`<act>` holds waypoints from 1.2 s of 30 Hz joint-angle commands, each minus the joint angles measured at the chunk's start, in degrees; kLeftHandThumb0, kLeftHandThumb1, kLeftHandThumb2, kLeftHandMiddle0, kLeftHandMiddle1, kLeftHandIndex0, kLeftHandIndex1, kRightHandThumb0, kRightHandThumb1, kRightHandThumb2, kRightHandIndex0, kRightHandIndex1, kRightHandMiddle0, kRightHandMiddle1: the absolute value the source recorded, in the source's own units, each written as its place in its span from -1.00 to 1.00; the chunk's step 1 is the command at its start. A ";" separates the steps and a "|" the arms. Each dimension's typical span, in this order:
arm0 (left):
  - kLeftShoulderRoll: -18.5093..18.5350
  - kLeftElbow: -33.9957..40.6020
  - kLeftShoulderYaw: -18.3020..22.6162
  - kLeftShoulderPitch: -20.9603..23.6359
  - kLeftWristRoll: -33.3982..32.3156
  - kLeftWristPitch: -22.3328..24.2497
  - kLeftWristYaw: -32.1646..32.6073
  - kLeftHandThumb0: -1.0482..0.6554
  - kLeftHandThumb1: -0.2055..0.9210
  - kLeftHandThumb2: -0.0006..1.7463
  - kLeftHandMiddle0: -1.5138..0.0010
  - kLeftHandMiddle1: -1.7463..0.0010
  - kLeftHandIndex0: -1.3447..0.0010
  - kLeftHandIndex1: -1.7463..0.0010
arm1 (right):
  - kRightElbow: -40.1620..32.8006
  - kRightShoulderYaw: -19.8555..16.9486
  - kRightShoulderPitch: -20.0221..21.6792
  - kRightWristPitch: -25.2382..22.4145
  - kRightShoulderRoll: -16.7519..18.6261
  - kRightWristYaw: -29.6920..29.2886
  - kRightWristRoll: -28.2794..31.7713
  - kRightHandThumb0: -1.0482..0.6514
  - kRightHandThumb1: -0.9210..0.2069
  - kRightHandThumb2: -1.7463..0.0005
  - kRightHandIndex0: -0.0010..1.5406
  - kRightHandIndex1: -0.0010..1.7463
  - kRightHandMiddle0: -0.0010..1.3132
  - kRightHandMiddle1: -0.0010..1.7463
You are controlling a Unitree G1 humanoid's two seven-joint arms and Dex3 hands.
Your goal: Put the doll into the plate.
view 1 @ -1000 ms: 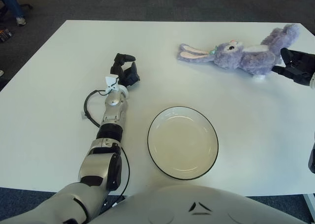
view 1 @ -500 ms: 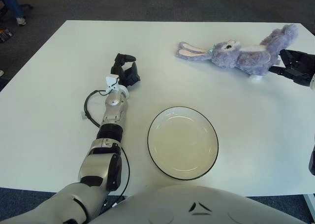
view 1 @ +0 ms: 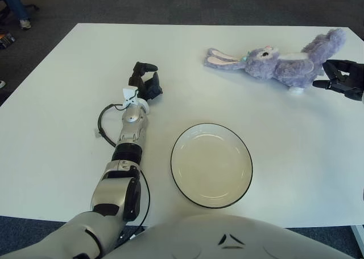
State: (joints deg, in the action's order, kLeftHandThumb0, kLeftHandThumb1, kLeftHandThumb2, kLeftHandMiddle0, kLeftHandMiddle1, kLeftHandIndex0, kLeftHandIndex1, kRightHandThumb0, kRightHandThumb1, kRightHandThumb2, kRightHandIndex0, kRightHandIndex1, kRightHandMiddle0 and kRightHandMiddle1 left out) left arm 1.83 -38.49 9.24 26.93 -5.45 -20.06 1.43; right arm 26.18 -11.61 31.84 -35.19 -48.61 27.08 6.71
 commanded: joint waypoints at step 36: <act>-0.29 -0.06 -0.03 -1.19 0.03 1.33 0.27 -0.23 0.43 0.08 -0.41 -1.00 0.41 -0.99 | 14.29 -1.92 2.65 11.89 2.17 -24.41 -11.76 0.23 -0.27 -0.08 -0.16 0.75 -0.40 0.71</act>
State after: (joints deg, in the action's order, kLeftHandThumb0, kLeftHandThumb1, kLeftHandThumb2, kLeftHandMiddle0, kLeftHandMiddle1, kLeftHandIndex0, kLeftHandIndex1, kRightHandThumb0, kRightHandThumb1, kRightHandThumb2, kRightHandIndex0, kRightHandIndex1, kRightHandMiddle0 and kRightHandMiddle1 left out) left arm 1.57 -38.20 9.16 26.78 -5.48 -19.74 1.47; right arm 32.61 -12.72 32.04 -28.47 -48.87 5.44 -5.22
